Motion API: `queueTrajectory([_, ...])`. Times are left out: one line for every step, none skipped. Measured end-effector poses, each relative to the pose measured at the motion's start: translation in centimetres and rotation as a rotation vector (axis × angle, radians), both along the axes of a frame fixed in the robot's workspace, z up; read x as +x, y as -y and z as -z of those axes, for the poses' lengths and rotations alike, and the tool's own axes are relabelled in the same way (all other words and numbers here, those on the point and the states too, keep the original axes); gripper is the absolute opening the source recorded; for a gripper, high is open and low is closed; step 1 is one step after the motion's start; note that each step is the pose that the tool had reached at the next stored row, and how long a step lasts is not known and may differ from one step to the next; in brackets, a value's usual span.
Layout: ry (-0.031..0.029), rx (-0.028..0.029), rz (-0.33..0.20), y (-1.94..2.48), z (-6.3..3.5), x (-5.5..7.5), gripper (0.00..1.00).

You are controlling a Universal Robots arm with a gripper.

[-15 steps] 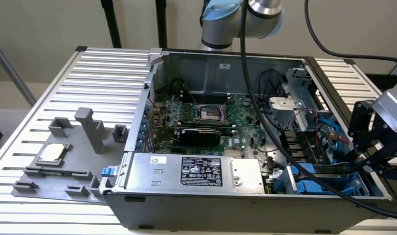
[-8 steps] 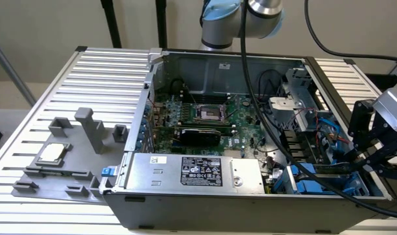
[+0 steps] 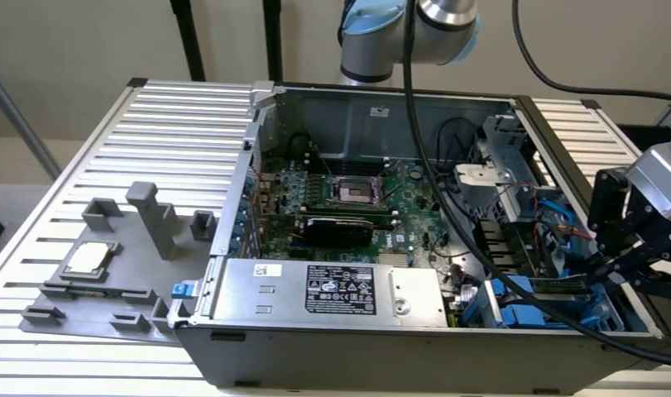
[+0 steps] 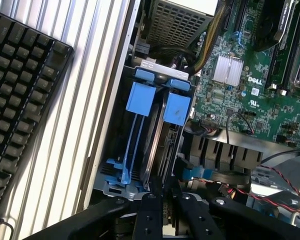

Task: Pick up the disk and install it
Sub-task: 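Insert the first disk wire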

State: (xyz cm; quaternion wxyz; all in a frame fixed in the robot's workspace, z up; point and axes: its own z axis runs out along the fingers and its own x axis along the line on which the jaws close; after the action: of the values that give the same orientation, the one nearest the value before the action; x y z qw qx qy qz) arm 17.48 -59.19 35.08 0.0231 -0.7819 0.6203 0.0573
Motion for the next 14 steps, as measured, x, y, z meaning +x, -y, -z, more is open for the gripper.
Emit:
queueTrajectory([-0.0001, -0.0003, 0.000, -0.04, -0.08, -0.2, 0.17])
queueTrajectory([-0.0003, -0.0002, 0.000, -0.09, -0.11, -0.5, 0.17])
queueTrajectory([-0.0006, -0.0006, 0.000, -0.16, -0.13, -0.8, 0.17])
queueTrajectory([-0.0011, -0.0008, 0.000, -0.22, -0.13, -1.2, 0.17])
queueTrajectory([-0.0018, -0.0014, 0.000, -0.31, -0.12, -1.5, 0.17])
queueTrajectory([-0.0031, -0.0021, 0.000, -0.36, -0.12, -1.8, 0.17])
queueTrajectory([-0.0058, -0.0029, 0.000, -0.36, -0.11, -2.0, 0.17])
queueTrajectory([-0.0086, -0.0048, 0.001, -0.36, -0.07, -2.1, 0.17])
queueTrajectory([-0.0107, -0.0075, 0.003, -0.36, -0.04, -2.1, 0.17])
queueTrajectory([-0.0121, -0.0107, 0.007, -0.37, -0.01, -2.1, 0.17])
queueTrajectory([-0.0126, -0.0136, 0.013, -0.37, 0.02, -2.1, 0.17])
queueTrajectory([-0.0129, -0.0161, 0.020, -0.36, 0.07, -2.1, 0.17])
queueTrajectory([-0.0130, -0.0184, 0.030, -0.36, 0.11, -2.2, 0.17])
queueTrajectory([-0.0131, -0.0200, 0.043, -0.37, 0.16, -2.2, 0.17])
